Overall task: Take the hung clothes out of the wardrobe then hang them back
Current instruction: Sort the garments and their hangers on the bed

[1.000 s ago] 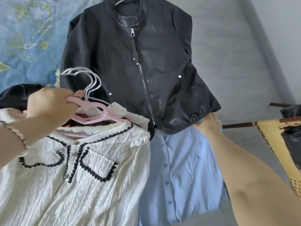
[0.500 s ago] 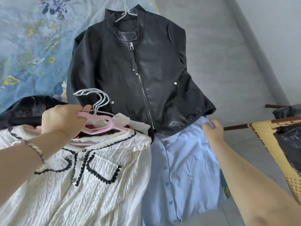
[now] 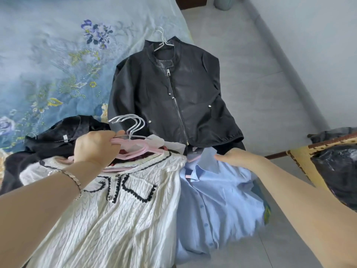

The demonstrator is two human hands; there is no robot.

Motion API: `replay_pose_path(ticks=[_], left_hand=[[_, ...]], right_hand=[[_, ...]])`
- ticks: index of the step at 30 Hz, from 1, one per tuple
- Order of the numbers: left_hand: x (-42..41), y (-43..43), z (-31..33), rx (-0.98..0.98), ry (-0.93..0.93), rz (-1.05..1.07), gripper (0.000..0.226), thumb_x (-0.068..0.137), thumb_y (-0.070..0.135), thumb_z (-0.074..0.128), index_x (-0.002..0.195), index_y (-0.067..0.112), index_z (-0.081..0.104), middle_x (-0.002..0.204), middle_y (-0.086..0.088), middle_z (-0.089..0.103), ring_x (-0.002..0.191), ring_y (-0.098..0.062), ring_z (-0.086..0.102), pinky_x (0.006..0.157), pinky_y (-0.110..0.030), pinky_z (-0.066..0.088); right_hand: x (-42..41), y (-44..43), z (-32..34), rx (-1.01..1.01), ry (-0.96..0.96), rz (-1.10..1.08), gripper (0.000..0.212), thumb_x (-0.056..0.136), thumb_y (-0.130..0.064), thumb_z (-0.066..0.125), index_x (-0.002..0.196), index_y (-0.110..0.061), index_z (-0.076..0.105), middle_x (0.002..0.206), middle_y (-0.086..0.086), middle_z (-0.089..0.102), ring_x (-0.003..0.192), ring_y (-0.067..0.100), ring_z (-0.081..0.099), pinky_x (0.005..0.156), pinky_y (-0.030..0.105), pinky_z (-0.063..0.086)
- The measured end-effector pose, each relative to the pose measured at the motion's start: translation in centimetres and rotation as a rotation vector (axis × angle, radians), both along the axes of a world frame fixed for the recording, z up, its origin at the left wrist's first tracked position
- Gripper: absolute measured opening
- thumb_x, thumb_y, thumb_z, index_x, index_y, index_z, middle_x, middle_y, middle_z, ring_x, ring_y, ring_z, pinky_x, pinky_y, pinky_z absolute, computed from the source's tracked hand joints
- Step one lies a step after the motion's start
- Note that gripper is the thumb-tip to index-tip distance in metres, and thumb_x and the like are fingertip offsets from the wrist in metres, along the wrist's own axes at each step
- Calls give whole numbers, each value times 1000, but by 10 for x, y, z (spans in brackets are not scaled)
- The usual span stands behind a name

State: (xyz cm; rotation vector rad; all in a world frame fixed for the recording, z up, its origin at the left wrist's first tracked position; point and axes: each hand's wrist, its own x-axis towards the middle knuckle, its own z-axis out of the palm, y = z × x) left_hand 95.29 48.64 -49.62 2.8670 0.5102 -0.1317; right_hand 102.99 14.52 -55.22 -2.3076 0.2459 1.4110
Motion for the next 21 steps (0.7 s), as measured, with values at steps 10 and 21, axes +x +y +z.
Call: replay_pose_path(ticks=[10, 21], left_hand=[[-74, 40, 58, -191, -147, -105, 19, 59, 19, 37, 43, 20, 27, 39, 2, 28, 45, -23, 28, 45, -20, 21], [-211, 125, 139, -238, -327, -128, 19, 54, 15, 43, 44, -1, 46, 37, -2, 30, 43, -25, 31, 46, -19, 23]], right_hand=[[-65, 42, 55, -89, -86, 51, 36, 82, 3, 42, 61, -17, 20, 62, -2, 20, 55, 13, 17, 50, 23, 14], [-176, 104, 171, -481, -186, 300, 35, 84, 2, 43, 59, -13, 25, 60, 3, 25, 50, 15, 21, 46, 23, 19]])
